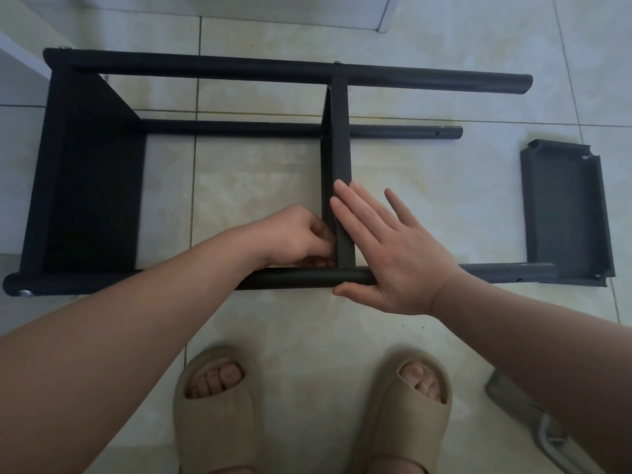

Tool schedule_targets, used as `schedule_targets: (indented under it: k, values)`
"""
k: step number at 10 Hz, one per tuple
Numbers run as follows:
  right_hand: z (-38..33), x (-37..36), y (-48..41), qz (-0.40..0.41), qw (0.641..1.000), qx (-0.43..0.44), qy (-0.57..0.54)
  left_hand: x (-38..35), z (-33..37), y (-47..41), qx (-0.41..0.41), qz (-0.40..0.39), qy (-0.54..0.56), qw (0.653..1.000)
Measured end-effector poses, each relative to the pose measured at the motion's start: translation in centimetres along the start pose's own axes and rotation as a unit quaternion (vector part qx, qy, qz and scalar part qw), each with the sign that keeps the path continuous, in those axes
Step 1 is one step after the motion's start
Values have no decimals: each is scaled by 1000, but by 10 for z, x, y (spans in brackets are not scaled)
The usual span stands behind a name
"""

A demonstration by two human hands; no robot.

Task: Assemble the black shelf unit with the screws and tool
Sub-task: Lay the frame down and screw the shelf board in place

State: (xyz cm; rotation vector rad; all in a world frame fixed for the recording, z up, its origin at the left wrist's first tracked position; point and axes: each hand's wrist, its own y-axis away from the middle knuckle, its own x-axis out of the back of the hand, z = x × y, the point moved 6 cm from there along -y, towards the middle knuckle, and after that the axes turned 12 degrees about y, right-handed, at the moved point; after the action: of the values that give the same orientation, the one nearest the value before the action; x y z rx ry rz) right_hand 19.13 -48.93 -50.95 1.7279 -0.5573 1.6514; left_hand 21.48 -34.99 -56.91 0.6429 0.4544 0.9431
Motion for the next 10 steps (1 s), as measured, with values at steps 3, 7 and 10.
schedule_targets:
  k: [3,7,10]
  values:
    - [0,0,0,8,1000,-1,-1,-4,-8,-3,45,-34,119,991]
    - [0,0,0,3,1000,-2,3,-8,-11,-2,77,-82,159,981]
    - [0,1,0,7,1000,-3,2,-9,-13,0,97,-83,167,978]
